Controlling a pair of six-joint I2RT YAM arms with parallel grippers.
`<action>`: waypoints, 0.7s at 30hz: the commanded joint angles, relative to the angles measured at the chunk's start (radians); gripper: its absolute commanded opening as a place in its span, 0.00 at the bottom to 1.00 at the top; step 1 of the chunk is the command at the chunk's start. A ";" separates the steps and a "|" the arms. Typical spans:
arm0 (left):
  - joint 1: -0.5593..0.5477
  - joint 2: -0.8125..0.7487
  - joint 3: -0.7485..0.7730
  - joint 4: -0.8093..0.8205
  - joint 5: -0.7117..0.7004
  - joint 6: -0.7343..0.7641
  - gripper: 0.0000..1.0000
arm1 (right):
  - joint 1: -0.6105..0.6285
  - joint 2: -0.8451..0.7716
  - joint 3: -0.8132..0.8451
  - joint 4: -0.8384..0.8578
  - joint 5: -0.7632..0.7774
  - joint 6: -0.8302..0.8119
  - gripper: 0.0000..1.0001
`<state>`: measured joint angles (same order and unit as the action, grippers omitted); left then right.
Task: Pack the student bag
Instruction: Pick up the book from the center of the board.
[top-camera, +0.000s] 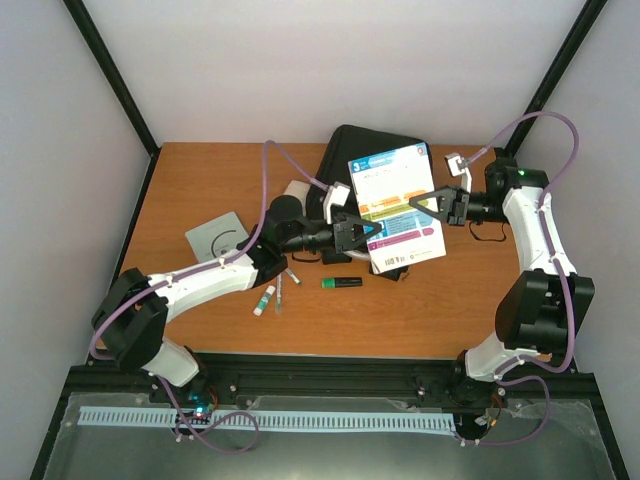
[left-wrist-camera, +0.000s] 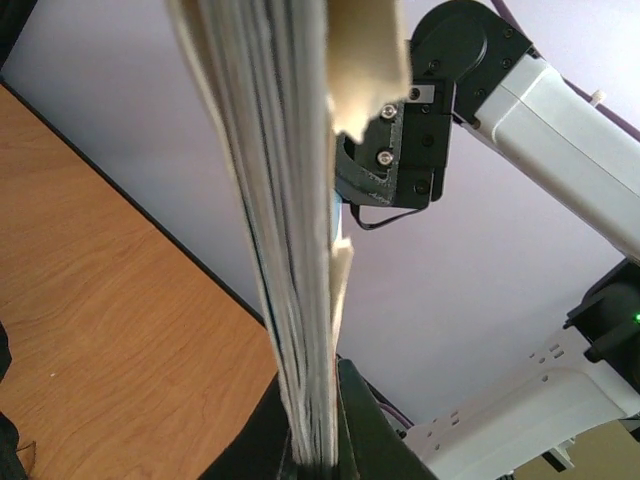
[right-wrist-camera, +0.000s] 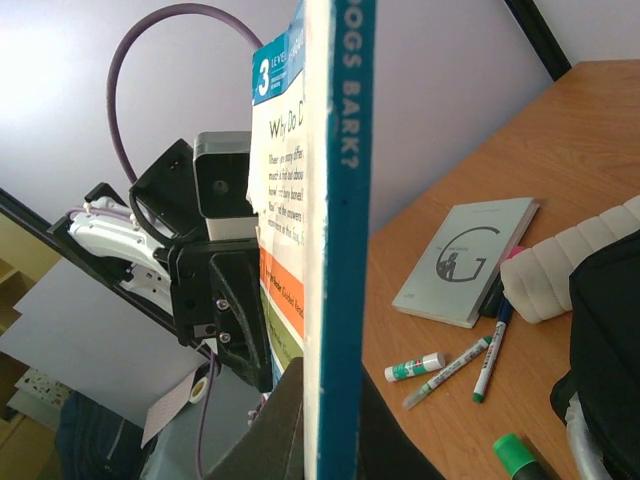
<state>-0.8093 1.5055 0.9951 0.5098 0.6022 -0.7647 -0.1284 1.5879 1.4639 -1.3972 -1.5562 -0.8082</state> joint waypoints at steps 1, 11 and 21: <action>-0.008 -0.029 -0.016 0.076 0.028 -0.002 0.01 | -0.002 -0.005 0.017 0.001 -0.096 -0.066 0.03; -0.008 -0.164 -0.035 -0.245 -0.077 0.139 0.01 | -0.003 -0.170 -0.163 0.506 0.248 0.387 0.30; -0.007 -0.277 0.008 -0.842 -0.266 0.383 0.01 | -0.002 -0.286 -0.037 0.194 0.508 0.049 0.75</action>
<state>-0.8146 1.2667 0.9455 -0.0399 0.4297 -0.5289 -0.1295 1.3388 1.3239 -1.0138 -1.1080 -0.5259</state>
